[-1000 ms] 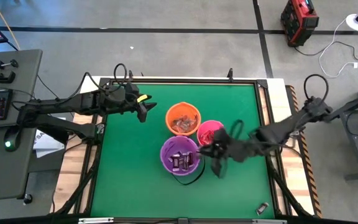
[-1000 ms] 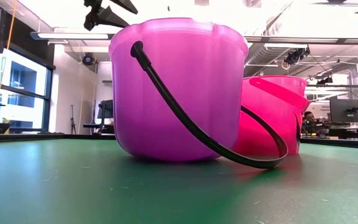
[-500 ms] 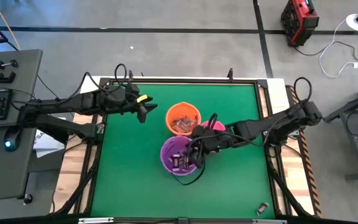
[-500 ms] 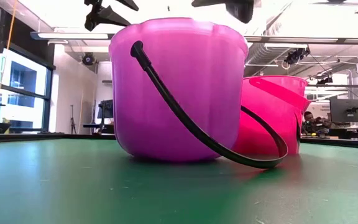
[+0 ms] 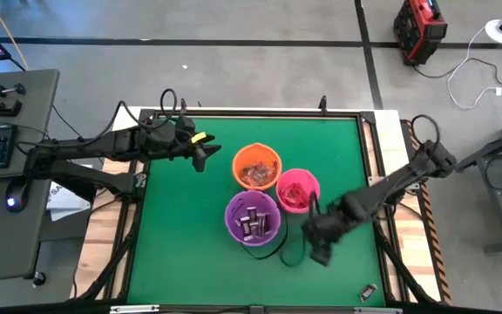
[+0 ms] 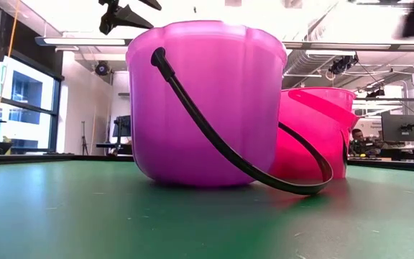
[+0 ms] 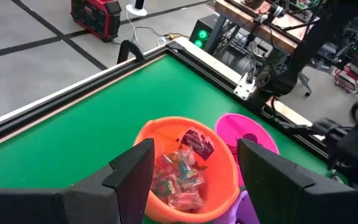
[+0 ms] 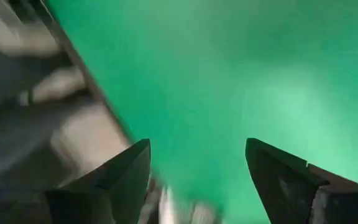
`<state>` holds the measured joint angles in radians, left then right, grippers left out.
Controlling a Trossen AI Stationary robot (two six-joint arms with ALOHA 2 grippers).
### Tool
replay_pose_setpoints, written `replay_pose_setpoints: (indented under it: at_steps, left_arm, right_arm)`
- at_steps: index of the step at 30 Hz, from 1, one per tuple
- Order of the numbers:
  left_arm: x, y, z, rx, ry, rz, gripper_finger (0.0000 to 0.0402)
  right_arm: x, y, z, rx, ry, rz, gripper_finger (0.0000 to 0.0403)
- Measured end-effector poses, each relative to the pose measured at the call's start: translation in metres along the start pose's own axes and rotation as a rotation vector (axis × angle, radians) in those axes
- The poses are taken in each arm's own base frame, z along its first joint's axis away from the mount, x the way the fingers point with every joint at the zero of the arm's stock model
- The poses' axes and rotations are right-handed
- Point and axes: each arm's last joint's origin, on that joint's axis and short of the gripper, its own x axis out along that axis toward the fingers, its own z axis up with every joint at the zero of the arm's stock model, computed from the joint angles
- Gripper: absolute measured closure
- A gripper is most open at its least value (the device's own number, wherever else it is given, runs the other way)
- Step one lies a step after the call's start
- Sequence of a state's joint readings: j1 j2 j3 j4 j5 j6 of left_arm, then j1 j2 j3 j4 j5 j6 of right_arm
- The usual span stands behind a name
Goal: Sort candy by brand, put in halloween buckets
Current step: Put the brown chocolate bar into the purple bucket
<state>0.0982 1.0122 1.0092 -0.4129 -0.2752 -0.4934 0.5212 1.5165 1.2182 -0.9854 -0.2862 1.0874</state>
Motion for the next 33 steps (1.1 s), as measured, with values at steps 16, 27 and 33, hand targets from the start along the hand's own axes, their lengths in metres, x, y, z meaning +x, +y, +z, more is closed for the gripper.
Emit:
replay_pose_setpoints:
  at_steps: [16, 27, 33]
  left_arm:
    - [0.000, -0.001, 0.002, 0.035, -0.024, -0.004, 0.0181]
    - [0.000, -0.001, 0.002, 0.036, -0.023, -0.003, 0.0181]
    - [0.000, -0.001, 0.002, 0.036, -0.023, -0.002, 0.0181]
  right_arm:
    - [0.127, -0.045, -0.104, 0.707, 0.525, 0.010, 0.0147]
    - [0.140, -0.052, -0.109, 0.707, 0.491, -0.019, 0.0147]
    - [0.151, -0.047, -0.109, 0.401, 0.539, 0.034, 0.0147]
